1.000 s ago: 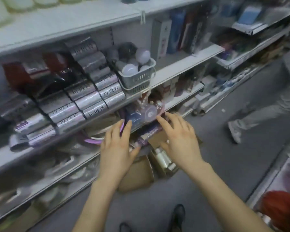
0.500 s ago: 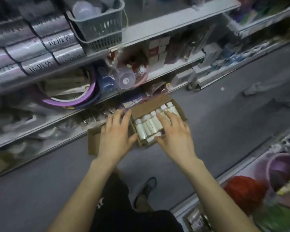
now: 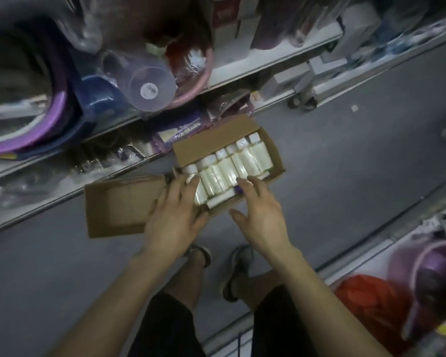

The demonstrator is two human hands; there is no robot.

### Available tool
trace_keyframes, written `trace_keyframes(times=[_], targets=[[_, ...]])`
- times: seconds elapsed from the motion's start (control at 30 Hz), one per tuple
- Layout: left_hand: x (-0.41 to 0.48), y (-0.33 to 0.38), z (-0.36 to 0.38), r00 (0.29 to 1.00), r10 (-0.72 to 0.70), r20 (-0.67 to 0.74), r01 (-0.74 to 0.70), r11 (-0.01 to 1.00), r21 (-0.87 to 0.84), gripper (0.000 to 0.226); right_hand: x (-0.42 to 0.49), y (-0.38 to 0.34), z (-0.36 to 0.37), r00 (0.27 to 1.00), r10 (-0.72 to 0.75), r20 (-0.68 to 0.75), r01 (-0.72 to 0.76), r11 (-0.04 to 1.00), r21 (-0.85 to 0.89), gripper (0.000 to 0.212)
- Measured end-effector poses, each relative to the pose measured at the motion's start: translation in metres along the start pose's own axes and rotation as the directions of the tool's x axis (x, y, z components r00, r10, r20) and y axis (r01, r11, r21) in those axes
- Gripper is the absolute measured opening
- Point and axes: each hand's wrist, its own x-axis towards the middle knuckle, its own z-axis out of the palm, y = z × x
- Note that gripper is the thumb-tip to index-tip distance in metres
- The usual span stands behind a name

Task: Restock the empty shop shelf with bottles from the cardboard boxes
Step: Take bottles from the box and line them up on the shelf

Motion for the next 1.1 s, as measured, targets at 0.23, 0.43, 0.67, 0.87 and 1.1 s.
trace_keyframes(times=[0.23, 0.43, 0.67, 0.87, 1.1], targets=[[0.081, -0.024, 0.126, 0.999, -0.030, 0.016, 0.030, 0.999, -0.024, 0.081, 0.094, 0.101, 0.086, 0.993, 0.015, 0.116, -0.019, 0.999, 0.031, 0.076], [0.146, -0.042, 0.251, 0.983, -0.154, 0.100, 0.158, 0.987, -0.028, 0.087, 0.181, 0.191, 0.151, 0.973, -0.028, 0.230, 0.023, 0.999, 0.025, 0.076], [0.220, -0.063, 0.367, 0.940, -0.303, 0.157, 0.312, 0.949, -0.038, 0.086, 0.277, 0.279, 0.206, 0.959, 0.007, 0.284, 0.011, 0.998, -0.062, 0.079], [0.292, -0.083, 0.438, 0.893, -0.421, 0.161, 0.436, 0.897, -0.075, 0.094, 0.343, 0.319, 0.251, 0.953, 0.077, 0.294, -0.058, 0.996, -0.074, 0.089], [0.342, -0.101, 0.496, 0.844, -0.500, 0.195, 0.531, 0.829, -0.177, 0.104, 0.364, 0.330, 0.307, 0.995, 0.058, 0.077, -0.040, 0.975, -0.216, 0.112]])
